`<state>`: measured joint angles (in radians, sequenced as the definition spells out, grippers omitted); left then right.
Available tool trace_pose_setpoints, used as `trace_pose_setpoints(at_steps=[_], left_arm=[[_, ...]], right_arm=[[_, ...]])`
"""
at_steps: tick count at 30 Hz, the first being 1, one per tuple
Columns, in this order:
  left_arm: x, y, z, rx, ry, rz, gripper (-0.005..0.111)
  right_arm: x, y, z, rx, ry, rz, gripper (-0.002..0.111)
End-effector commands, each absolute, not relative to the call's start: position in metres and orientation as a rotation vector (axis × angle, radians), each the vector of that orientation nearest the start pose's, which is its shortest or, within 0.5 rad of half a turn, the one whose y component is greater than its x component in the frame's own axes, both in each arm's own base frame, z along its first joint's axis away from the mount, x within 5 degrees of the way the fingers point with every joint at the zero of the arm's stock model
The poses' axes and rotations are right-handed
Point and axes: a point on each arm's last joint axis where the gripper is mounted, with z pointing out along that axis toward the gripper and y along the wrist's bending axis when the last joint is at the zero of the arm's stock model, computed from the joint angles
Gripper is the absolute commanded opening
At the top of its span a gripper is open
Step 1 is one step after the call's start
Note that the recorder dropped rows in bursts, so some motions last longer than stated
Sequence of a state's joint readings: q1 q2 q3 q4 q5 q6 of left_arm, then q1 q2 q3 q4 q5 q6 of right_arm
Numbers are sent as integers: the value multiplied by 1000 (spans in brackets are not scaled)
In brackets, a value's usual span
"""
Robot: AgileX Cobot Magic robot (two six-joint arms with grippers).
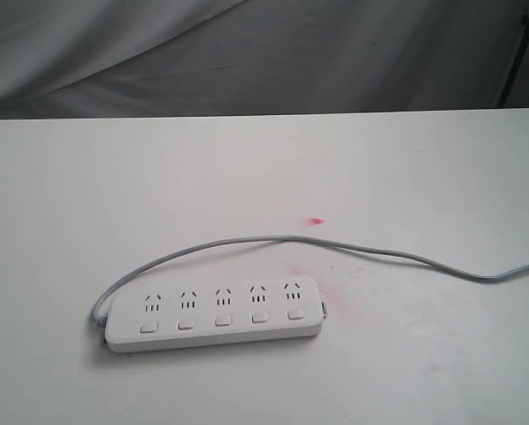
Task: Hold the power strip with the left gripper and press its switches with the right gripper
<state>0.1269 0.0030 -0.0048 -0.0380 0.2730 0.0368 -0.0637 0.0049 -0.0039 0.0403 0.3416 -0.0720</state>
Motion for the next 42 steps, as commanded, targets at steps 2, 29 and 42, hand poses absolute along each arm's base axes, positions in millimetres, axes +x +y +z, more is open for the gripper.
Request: trace_pose_setpoints(at_steps=[2,29,42], left_arm=[[55,6,189,-109,1747,81,0],[55,6,192,-108,1717,83,0],[54,5,200,-129,1690,52,0]], right_arm=[[54,-3,183,25,1824,-60,27],[54,-3,183,25,1824,-60,27],[54,-3,183,25,1824,-60,27]])
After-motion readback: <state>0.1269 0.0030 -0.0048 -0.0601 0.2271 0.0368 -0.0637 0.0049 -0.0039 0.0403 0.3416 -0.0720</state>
